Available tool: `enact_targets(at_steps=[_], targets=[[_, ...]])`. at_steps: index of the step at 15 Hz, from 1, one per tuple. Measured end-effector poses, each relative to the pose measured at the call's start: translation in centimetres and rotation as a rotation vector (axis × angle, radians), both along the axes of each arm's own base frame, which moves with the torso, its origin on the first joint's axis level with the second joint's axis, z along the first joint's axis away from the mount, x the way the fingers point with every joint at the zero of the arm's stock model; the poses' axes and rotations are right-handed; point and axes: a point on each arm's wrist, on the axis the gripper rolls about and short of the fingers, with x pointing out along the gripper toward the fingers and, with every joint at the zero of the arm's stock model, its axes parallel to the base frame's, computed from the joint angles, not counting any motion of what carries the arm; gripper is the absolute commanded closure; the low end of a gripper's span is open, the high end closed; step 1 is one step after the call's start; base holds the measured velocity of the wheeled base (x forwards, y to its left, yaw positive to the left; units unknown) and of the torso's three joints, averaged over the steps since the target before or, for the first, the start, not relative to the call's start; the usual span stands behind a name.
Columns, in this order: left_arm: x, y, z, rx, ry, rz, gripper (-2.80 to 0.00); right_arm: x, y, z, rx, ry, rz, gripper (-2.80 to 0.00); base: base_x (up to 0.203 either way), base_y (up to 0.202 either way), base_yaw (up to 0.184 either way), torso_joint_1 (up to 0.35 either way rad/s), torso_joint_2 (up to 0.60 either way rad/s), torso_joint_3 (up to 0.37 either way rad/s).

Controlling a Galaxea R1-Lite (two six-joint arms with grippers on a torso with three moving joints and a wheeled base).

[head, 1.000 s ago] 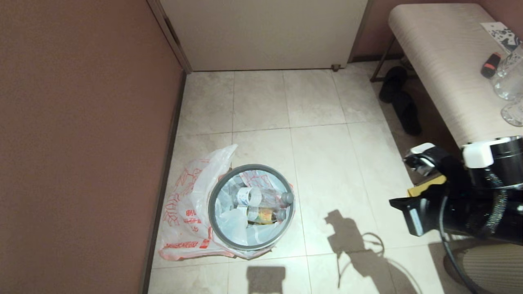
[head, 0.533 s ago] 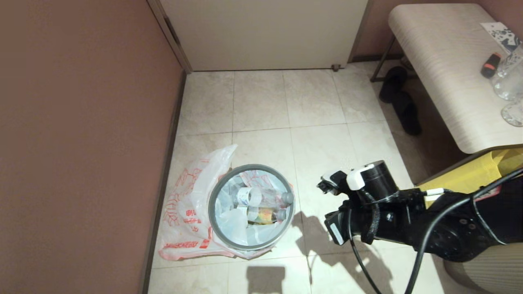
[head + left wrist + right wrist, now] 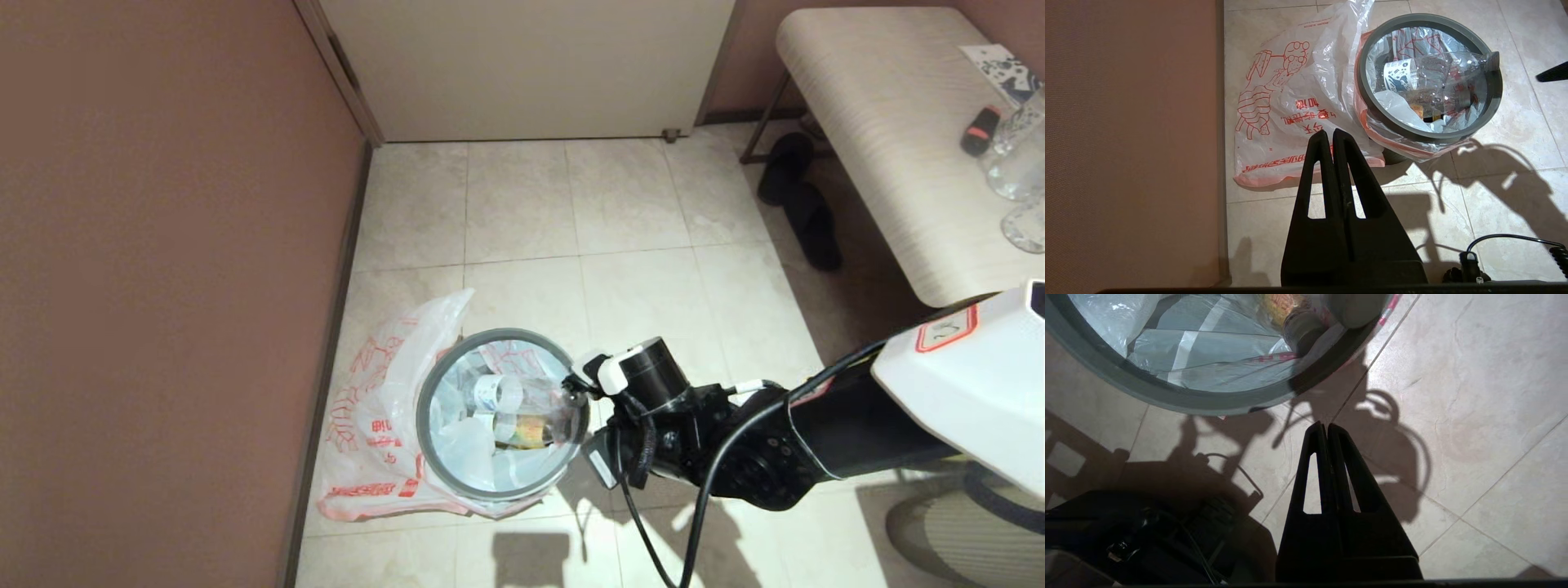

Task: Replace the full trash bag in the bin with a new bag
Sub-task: Place the trash can ring on the floor

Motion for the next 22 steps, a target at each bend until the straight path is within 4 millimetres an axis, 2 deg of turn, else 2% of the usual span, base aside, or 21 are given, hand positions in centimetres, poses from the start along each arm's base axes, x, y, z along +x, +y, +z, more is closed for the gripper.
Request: enact_targets(at_steps=[3, 4, 8, 10, 14, 20, 21, 22], targets=[[0.0, 0.0, 0.0, 0.0, 0.0, 0.0, 0.0, 0.8, 1.2, -0.5, -0.064, 0.018, -0.027, 0.0, 0.0, 0.0, 0.0, 0.0, 0.0, 0.0], [0.0, 0.0, 0.0, 0.0, 0.0, 0.0, 0.0, 1.0, 1.8, -0.6, -0.069, 0.017, -0.025, -2.8, 0.0, 0.0, 0.0, 0.0, 0.0, 0.0], [0.0, 0.0, 0.0, 0.001, 0.0, 0.0, 0.0, 1.8, 3.6, -0.5, -0.054, -0.011, -0.019, -2.8, 0.0, 0.0, 0.0, 0.0, 0.0, 0.0], [0.0, 0.0, 0.0, 0.0, 0.0, 0.0, 0.0, 2.6, 4.3, -0.5, -0.068, -0.042, -0.079, -2.8, 0.0, 0.0, 0.0, 0.0, 0.0, 0.0], [0.0, 0.0, 0.0, 0.0, 0.0, 0.0, 0.0, 3.3, 4.8, -1.1, -0.1, 0.003, -0.191, -2.8, 0.0, 0.0, 0.0, 0.0, 0.0, 0.0], [0.0, 0.0, 0.0, 0.001, 0.0, 0.0, 0.0, 4.8, 5.5, -2.4, -0.097, -0.008, -0.217, -2.8, 0.0, 0.0, 0.0, 0.0, 0.0, 0.0], [0.0, 0.0, 0.0, 0.0, 0.0, 0.0, 0.0, 5.2, 5.5, -2.6, -0.101, -0.016, -0.23, 0.0, 0.0, 0.0, 0.0, 0.0, 0.0, 0.0], [0.0, 0.0, 0.0, 0.0, 0.0, 0.0, 0.0, 5.5, 5.4, -2.7, -0.104, -0.022, -0.242, 0.0, 0.0, 0.0, 0.0, 0.0, 0.0, 0.0]])
